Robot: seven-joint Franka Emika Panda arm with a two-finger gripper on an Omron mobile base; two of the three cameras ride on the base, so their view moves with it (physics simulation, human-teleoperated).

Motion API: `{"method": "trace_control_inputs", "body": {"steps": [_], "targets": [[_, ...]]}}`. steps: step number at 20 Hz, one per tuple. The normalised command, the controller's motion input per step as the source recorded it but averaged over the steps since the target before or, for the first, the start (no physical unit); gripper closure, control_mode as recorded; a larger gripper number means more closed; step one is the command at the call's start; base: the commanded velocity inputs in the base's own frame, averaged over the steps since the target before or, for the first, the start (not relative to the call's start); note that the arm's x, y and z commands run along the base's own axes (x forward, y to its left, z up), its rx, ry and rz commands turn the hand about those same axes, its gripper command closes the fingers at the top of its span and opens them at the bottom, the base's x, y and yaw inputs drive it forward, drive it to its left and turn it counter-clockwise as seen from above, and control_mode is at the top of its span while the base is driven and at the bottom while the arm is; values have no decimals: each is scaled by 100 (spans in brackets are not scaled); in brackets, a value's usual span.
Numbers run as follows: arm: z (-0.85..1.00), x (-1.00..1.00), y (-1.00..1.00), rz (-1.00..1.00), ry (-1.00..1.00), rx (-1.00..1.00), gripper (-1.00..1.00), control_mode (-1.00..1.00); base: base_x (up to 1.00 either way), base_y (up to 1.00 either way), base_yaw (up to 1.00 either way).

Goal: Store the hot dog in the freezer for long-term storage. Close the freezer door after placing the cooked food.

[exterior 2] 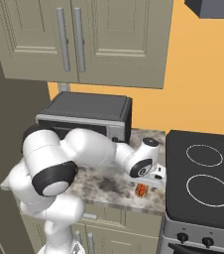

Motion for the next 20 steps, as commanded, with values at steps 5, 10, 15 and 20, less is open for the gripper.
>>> {"method": "trace_control_inputs", "body": {"steps": [5,10,15,20], "targets": [[-12,0,0,0,0,0,-100,-100,0,0,0],[-4,0,1,0,0,0,100,-100,0,0,0],[-10,0,24,0,0,0,100,-100,0,0,0],[-6,0,9,0,0,0,100,-100,0,0,0]]}}
